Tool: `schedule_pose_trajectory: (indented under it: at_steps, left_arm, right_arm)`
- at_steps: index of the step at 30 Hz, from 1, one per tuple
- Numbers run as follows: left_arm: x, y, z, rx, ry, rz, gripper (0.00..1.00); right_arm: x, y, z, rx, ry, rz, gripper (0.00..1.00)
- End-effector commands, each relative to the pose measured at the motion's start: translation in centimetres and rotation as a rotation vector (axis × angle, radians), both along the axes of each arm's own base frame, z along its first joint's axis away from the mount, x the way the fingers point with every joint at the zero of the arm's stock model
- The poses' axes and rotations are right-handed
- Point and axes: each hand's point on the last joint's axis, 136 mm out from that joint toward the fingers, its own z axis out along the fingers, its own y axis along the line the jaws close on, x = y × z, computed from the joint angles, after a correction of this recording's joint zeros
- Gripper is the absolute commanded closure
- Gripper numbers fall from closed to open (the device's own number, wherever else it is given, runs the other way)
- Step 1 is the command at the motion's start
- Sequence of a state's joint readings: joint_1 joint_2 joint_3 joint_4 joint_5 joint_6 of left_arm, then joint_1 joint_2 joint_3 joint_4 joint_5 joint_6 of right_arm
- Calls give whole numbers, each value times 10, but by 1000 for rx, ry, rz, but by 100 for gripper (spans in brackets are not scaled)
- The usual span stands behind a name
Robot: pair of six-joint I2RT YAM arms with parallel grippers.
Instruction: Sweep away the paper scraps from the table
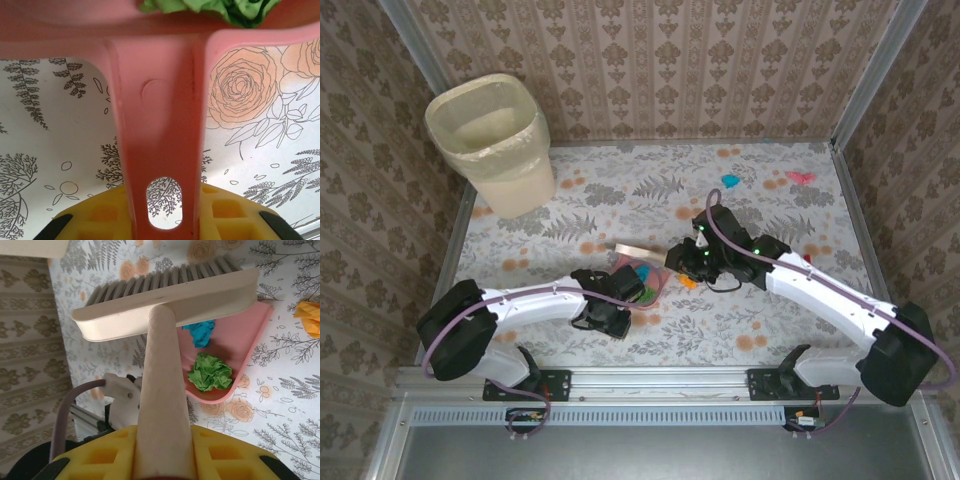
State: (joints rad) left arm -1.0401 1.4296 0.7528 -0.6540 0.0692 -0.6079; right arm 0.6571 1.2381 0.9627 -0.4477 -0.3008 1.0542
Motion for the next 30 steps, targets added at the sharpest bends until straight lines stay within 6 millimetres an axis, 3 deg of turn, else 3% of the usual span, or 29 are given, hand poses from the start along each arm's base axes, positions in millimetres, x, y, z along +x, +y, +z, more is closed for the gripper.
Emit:
schedule_pose_trajectory:
  at_steps: [1,4,9,11,18,22,30]
  left_arm:
    - [-7,-2,1,-24,15,-36,100]
    - [-9,-3,2,-42,25,-38,100]
    - [-13,-3,5,-59,31,-53,100]
    - [-15,-1,6,-60,35,-56,100]
    - [-24,8,5,-33,46,-64,100]
    - [-28,12,4,-10,47,-67,100]
    - [-28,13,7,1,38,-67,100]
  right_arm:
    - [8,-14,28,90,-51,-84,100]
    - [12,-53,36,-31,-126,-190,100]
    - [3,-125,37,-360,-238,-290,100]
    - [-4,-145,34,-491,-246,-269,100]
    - [-46,-168,4,-753,-90,25,100]
    - [-71,-167,-13,-789,37,170,100]
    - [-83,-155,-5,-810,-2,288,100]
